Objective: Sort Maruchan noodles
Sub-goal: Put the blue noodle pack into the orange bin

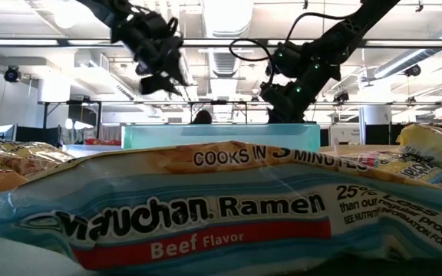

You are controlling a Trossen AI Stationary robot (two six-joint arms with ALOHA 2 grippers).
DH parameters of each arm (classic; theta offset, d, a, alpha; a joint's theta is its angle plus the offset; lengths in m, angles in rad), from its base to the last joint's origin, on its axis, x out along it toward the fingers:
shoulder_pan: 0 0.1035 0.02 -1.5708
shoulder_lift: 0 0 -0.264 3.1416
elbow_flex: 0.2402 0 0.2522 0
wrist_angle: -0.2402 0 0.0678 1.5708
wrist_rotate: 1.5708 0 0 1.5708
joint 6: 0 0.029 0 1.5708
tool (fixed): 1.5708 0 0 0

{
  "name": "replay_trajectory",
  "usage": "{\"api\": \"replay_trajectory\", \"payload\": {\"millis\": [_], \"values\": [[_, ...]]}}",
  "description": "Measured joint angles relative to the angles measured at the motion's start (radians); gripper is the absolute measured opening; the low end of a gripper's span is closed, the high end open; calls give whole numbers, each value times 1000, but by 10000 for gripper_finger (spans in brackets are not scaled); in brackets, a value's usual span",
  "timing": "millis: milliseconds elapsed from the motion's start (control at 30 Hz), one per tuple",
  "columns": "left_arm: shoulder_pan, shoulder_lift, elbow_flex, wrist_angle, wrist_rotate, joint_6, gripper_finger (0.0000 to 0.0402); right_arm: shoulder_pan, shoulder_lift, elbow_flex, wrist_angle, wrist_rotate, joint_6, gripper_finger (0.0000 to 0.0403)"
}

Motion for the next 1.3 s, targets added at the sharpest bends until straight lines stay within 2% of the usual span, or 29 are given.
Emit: {"api": "replay_trajectory", "payload": {"millis": [167,300,467,667,800,1000,1300], "values": [[-129,38,-66,165,-91,-121,139,-36,0,0,0,100,-76,68],[-209,82,-85,276,-155,-165,139,-53,0,0,1,131,-133,68],[-260,160,-88,353,-242,-224,135,-57,38,0,16,146,-162,68],[-288,261,-86,384,-264,-260,121,-57,134,0,30,154,-127,68],[-289,305,-84,393,-293,-272,113,-54,158,1,31,128,-84,68],[-290,337,-84,397,-319,-278,104,-23,139,1,35,-12,-30,68],[-309,379,-86,397,-312,-316,102,5,90,0,38,-15,-19,68]]}}
